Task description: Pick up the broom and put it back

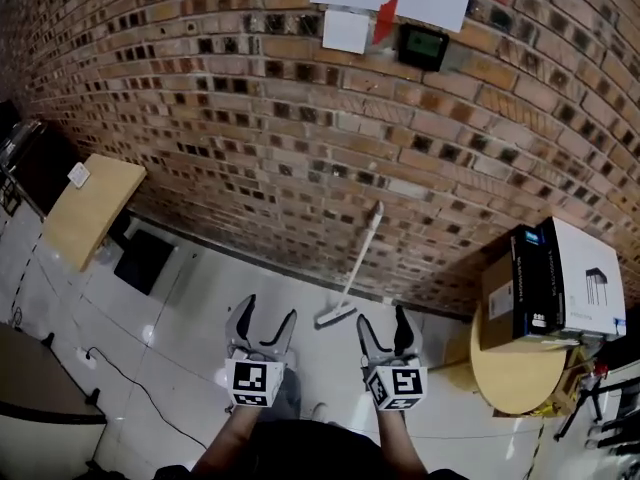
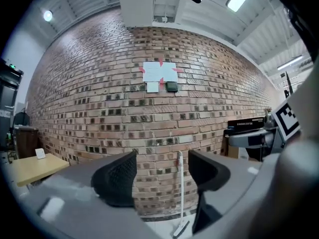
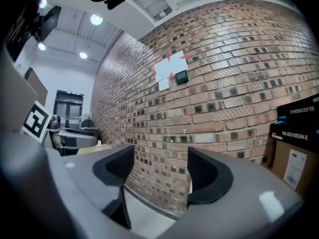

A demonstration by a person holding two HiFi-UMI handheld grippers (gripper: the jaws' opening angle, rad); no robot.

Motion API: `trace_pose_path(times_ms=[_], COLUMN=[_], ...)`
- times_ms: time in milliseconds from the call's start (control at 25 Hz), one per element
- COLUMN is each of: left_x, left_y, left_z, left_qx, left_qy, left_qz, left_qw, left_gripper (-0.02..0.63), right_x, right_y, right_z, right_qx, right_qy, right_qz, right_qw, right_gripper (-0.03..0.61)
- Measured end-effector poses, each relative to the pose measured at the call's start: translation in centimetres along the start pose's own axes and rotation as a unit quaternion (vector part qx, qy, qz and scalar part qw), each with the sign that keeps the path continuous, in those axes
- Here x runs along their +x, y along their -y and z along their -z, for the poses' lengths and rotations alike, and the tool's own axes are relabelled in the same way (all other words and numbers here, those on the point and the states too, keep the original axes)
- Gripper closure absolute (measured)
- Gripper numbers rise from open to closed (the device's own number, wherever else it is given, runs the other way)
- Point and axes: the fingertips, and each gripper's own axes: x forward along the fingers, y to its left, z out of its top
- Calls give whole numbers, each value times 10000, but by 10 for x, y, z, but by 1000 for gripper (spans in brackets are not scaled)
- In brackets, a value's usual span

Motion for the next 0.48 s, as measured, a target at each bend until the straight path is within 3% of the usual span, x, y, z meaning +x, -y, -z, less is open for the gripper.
trace_pose_path(times_ms=[240, 480], left_x=[89, 169], left_y=[-32, -42], left_z=[-15, -29], left_qx=[36, 11], left_qy=[164, 261], left_qz=[672, 1577], left_qw=[9976, 9871], left_gripper=[288, 288], right_x=[74, 125], right_y=[24, 45], right_z=[-8, -10], right_qx=[-194, -122], right_qy=[-69, -119], right_qz=[484, 994], right_qw=[9986, 9949], right_gripper=[239, 238])
